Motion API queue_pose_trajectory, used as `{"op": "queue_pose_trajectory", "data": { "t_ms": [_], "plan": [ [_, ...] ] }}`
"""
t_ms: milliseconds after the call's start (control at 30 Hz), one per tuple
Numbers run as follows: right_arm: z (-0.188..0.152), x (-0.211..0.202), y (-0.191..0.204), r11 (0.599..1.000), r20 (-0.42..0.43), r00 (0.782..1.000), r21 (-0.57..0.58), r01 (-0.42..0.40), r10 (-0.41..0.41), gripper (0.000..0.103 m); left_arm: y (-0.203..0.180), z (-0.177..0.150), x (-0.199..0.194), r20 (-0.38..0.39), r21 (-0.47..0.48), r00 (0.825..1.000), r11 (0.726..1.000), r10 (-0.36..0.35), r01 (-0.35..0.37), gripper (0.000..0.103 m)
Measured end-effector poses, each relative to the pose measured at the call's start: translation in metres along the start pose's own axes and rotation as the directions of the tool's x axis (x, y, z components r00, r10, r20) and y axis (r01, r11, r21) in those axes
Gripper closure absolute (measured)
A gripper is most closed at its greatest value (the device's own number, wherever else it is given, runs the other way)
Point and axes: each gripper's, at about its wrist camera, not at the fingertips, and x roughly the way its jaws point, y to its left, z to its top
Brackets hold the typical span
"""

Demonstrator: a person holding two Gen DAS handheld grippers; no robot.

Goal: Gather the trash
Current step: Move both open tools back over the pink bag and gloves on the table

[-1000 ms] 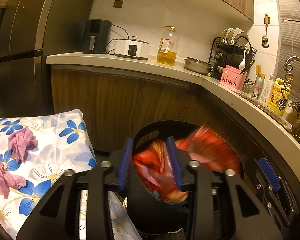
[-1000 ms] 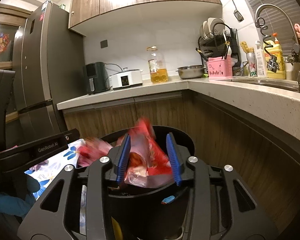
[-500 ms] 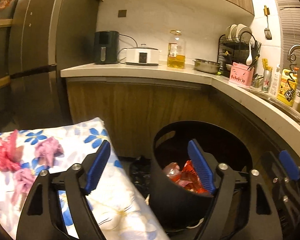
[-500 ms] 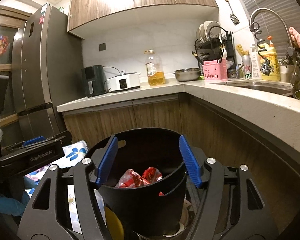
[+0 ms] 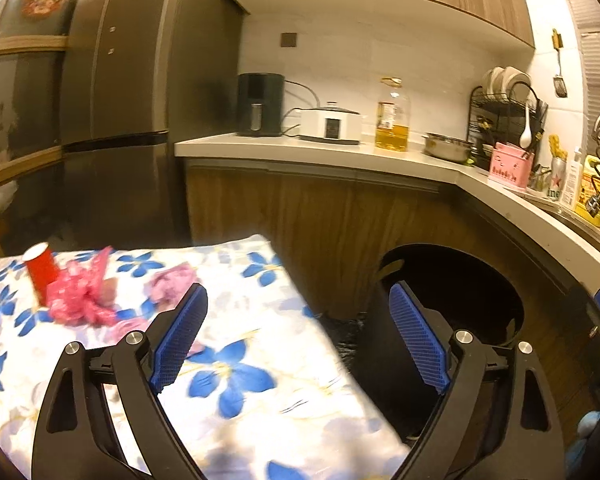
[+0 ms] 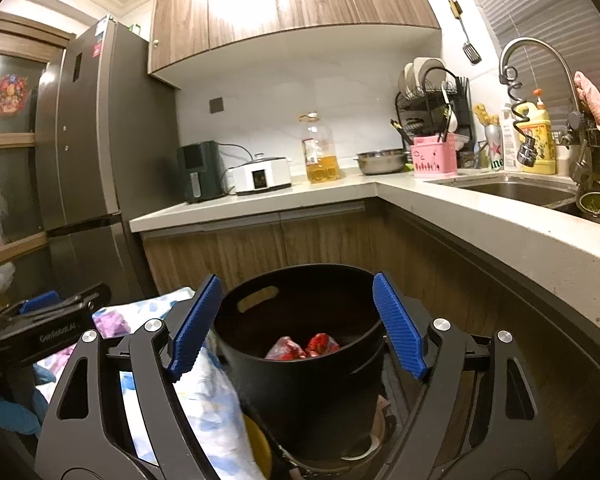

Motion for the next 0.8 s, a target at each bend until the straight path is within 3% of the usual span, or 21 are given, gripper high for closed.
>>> {"op": "queue_pose_trajectory", "data": {
  "t_ms": [200, 400, 600, 800],
  "plan": [
    [0.001, -0.010, 0.034, 0.998, 0.003, 0.998, -0.021, -0.064, 0.064, 0.023, 0.051, -0.009, -0.020, -0.002, -0.030, 0.997, 0.996, 0.081, -0.081, 0.014],
    [-0.007, -0.007, 0.084, 0.986, -0.035, 0.987, -0.047, -0.159, 0.157, 0.022, 0.116, -0.012, -0.036, -0.007, -0.095, 0.981, 0.977, 0.192, -0.192, 0.014],
    [-0.028, 0.007, 0.154, 0.953, -0.122, 0.953, -0.093, -0.288, 0.276, 0.022, 0.180, -0.016, -0.045, -0.027, -0.155, 0.953, 0.940, 0.303, -0.303, 0.014],
    [-0.050, 0.025, 0.213, 0.917, -0.209, 0.915, -0.132, -0.376, 0.345, 0.022, 0.218, -0.016, -0.052, -0.024, -0.190, 0.927, 0.908, 0.375, -0.373, 0.014]
  ]
}}
